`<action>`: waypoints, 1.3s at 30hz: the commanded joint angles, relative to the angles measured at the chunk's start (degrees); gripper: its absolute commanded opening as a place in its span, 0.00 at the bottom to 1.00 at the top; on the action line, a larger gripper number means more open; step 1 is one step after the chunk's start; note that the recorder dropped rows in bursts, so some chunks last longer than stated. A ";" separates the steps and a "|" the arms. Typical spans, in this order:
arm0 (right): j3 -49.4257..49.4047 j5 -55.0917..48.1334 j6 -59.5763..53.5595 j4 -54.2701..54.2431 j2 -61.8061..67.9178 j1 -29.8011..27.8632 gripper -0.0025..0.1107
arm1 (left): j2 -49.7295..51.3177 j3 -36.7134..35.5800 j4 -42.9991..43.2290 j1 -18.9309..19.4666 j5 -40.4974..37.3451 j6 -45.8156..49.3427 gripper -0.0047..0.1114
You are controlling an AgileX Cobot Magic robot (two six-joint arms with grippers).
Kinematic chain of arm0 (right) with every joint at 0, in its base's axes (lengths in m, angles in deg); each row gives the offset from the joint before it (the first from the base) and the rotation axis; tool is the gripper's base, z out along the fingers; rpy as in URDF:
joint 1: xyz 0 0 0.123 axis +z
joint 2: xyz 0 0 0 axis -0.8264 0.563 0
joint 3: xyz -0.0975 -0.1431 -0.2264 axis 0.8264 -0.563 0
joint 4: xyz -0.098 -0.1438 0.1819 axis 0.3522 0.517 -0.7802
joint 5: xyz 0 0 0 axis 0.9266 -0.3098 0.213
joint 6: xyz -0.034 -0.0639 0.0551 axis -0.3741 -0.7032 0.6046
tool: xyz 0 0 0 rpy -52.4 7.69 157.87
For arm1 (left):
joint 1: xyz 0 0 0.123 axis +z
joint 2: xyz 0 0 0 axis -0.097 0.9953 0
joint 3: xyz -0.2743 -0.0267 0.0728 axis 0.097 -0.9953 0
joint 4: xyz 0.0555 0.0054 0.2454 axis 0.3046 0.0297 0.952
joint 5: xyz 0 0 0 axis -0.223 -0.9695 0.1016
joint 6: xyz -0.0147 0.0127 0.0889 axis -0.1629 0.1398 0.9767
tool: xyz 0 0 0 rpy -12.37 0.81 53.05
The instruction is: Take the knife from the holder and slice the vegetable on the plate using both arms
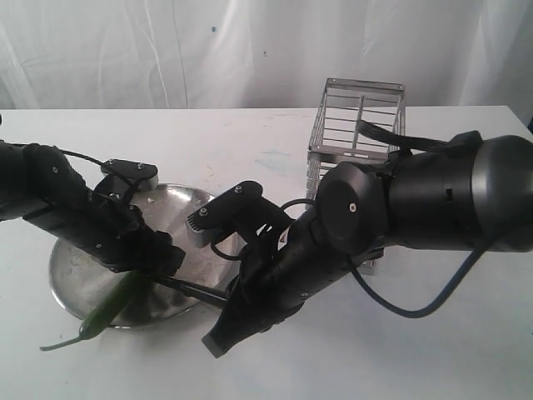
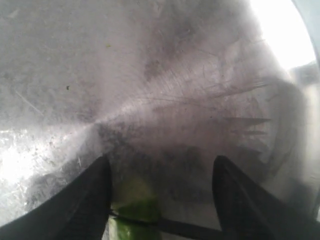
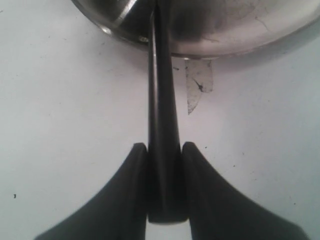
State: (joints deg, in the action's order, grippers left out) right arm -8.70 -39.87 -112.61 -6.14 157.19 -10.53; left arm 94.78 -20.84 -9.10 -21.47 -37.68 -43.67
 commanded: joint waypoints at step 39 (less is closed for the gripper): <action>0.20 0.29 0.17 0.02 2.66 -0.06 0.02 | -0.11 -1.67 2.21 -0.28 -8.57 2.38 0.56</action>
State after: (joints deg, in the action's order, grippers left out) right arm -8.70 -40.23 -112.61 -6.25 159.99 -10.53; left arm 91.17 -21.06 -8.05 -21.47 -45.14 -41.91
